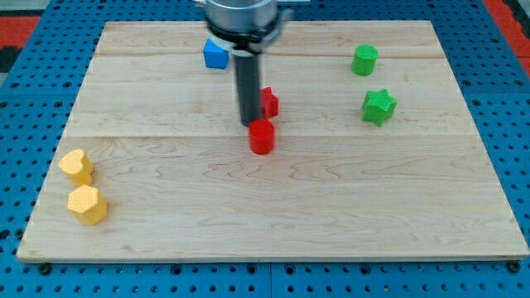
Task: Place the red circle to the bottom right of the green circle
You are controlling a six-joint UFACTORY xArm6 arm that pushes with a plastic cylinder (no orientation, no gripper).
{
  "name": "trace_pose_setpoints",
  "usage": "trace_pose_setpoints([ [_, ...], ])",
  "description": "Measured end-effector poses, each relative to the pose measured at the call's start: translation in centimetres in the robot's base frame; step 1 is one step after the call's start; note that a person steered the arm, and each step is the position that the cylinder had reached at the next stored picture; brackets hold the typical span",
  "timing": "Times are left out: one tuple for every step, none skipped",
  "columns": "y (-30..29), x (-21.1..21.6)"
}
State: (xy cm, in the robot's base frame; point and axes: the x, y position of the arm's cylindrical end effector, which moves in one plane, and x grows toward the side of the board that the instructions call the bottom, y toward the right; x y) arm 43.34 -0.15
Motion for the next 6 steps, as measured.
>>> trace_pose_setpoints([
  [-1.0, 4.2],
  [1.8, 5.5],
  [-0.9, 6.9],
  [8.8, 7.0],
  [7.9, 8.4],
  [10.0, 12.9],
])
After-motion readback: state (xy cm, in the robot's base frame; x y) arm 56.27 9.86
